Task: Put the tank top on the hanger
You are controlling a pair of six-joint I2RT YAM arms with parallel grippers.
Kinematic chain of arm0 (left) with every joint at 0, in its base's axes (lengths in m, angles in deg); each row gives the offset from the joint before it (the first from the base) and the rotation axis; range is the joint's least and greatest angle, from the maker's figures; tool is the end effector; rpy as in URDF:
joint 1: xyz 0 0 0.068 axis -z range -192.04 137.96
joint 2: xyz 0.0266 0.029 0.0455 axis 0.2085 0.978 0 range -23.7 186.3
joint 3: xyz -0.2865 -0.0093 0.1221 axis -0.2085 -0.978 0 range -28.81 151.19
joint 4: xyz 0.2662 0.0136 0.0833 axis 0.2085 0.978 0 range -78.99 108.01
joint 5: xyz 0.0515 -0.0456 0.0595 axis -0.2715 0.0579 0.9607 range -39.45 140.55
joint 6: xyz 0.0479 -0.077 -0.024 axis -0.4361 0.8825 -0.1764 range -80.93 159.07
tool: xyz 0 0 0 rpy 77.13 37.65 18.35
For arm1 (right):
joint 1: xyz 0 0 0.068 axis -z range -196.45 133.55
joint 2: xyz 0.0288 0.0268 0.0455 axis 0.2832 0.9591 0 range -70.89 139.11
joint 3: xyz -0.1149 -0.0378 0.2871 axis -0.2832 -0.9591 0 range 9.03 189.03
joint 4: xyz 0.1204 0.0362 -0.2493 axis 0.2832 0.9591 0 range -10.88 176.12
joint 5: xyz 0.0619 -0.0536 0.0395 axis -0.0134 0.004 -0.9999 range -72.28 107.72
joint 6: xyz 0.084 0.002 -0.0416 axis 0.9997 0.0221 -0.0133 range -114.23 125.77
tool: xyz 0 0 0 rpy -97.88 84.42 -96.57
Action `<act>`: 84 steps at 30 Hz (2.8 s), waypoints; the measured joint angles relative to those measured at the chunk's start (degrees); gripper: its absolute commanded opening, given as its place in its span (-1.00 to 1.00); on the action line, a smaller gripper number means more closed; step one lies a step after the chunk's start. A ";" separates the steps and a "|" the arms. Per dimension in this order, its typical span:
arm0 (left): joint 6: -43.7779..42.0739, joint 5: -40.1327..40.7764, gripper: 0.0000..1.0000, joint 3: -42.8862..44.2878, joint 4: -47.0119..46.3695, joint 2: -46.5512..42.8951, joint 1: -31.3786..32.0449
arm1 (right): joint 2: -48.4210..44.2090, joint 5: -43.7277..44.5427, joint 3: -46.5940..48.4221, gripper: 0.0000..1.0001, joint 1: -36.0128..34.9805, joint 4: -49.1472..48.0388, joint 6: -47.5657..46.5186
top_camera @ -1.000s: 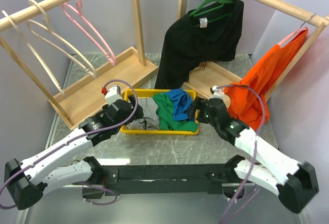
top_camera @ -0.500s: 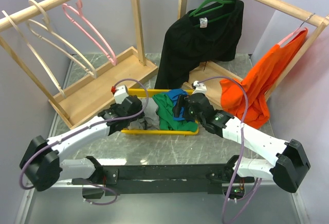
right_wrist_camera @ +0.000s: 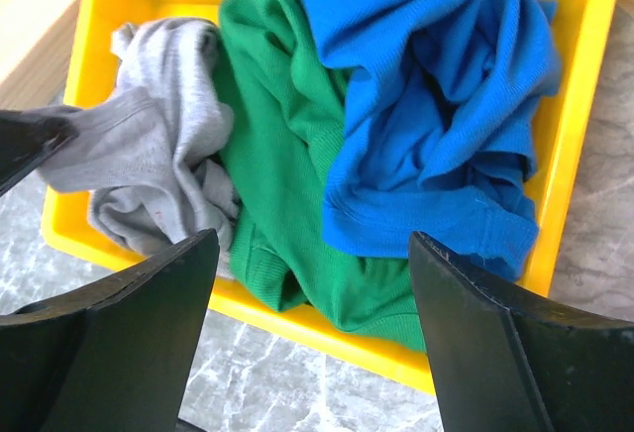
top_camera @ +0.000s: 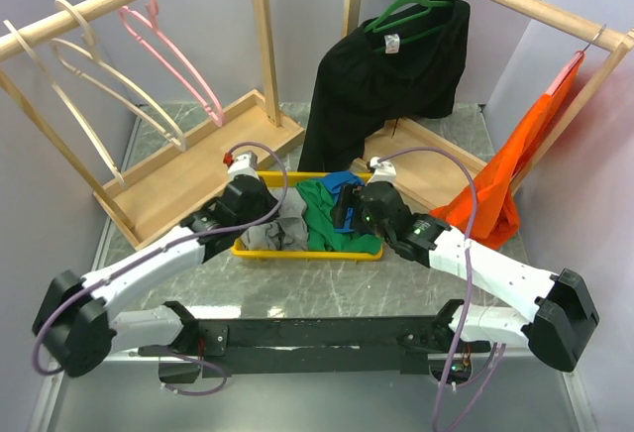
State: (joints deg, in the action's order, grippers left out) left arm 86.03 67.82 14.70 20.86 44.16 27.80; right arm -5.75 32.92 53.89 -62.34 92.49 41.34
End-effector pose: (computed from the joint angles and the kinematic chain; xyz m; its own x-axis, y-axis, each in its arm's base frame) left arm 0.2454 -0.1720 0.2538 -0.6039 -0.4052 -0.6864 -0.0268 0.8710 -0.4906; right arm 0.2179 0.1928 0.2678 -0.6284 0.1582 -0.7616 -0.2157 0.9052 0.3660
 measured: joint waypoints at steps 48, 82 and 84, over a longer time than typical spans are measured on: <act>-7.10 -0.83 -0.98 26.01 7.17 -9.18 3.21 | 9.70 3.67 1.18 0.27 -19.21 -19.93 11.96; -12.41 6.60 -0.98 37.83 4.17 -9.27 3.21 | -0.70 53.99 25.51 -1.00 -17.77 -4.98 -18.12; -13.62 6.54 -0.98 42.01 2.86 -8.57 3.23 | -2.10 55.89 26.29 -1.00 -16.98 -16.06 -32.20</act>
State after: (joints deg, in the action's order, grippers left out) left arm 72.41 74.36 56.71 23.72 35.59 31.03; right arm -7.85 88.81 80.19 -79.32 76.42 9.14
